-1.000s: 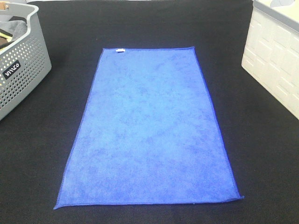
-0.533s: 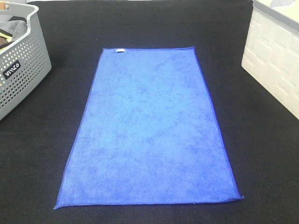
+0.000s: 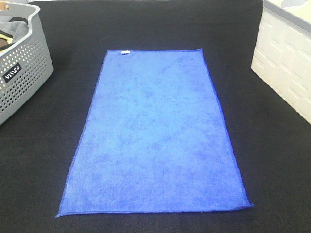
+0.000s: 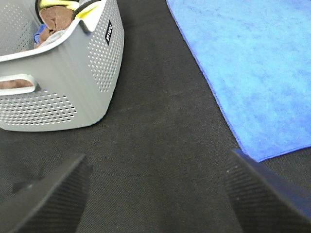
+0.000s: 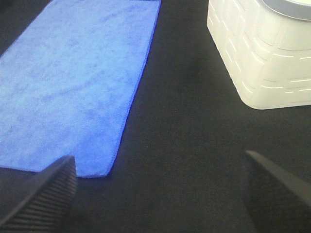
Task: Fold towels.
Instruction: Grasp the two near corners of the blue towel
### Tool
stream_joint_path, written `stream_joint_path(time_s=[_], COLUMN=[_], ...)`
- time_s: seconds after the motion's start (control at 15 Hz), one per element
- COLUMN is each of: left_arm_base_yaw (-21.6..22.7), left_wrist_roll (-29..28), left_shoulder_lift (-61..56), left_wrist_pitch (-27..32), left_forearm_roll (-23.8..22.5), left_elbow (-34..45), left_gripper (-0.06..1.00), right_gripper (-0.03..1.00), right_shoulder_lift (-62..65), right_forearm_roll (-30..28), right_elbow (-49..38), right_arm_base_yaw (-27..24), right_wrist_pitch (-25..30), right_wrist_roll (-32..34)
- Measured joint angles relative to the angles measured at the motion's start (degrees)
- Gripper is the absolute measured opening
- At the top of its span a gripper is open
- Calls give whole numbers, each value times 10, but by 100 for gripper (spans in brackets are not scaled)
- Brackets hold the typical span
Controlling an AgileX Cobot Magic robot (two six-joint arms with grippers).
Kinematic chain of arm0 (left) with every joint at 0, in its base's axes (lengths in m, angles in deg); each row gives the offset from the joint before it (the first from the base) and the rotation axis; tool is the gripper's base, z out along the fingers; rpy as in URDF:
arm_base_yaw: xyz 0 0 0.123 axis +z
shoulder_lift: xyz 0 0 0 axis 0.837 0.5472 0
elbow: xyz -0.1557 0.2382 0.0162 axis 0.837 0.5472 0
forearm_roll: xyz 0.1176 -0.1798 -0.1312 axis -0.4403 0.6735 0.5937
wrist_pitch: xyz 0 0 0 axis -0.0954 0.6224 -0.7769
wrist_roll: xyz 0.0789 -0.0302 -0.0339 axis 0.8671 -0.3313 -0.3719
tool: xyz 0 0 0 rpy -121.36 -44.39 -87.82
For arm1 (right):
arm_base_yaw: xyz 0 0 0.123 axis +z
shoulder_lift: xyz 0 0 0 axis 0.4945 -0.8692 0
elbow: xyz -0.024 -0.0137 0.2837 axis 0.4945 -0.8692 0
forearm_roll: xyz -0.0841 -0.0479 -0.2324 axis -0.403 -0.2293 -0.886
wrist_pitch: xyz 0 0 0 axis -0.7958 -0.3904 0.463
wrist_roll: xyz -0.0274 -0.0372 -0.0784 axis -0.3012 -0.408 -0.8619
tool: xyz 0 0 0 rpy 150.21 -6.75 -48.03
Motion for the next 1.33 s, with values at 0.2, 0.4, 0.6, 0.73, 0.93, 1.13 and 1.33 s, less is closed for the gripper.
stream_joint_path(time_s=[0.2,0.4,0.6,0.73,0.93,1.13,1.33], left_arm_base_yaw=[0,0,0,0,0,0,0], left_wrist_roll=[-60,-103,-103,-74,-5,57,80], left_shoulder_lift=[50,137,207,299,413,538,603], left_wrist_pitch=[-19,-44,-48,-50,-72,-137,-163], left_forearm_roll=[3,74,139,198,254,308,336], left_elbow=[-5,-7,-7,-7,-7,-7,-7], left_gripper=[73,73,73,73,73,73,73], right_gripper=[84,83,82,82,82,82,82], right_shoulder_lift=[-80,-211,-296,-390,-494,-586,-627], right_forearm_roll=[6,74,121,161,205,224,226], right_elbow=[20,42,46,46,46,46,46], right_arm_base_yaw=[0,0,0,0,0,0,0], right_wrist_pitch=[-3,-6,-9,-11,-25,-83,-120], right_wrist_roll=[39,48,48,22,-43,-93,-99])
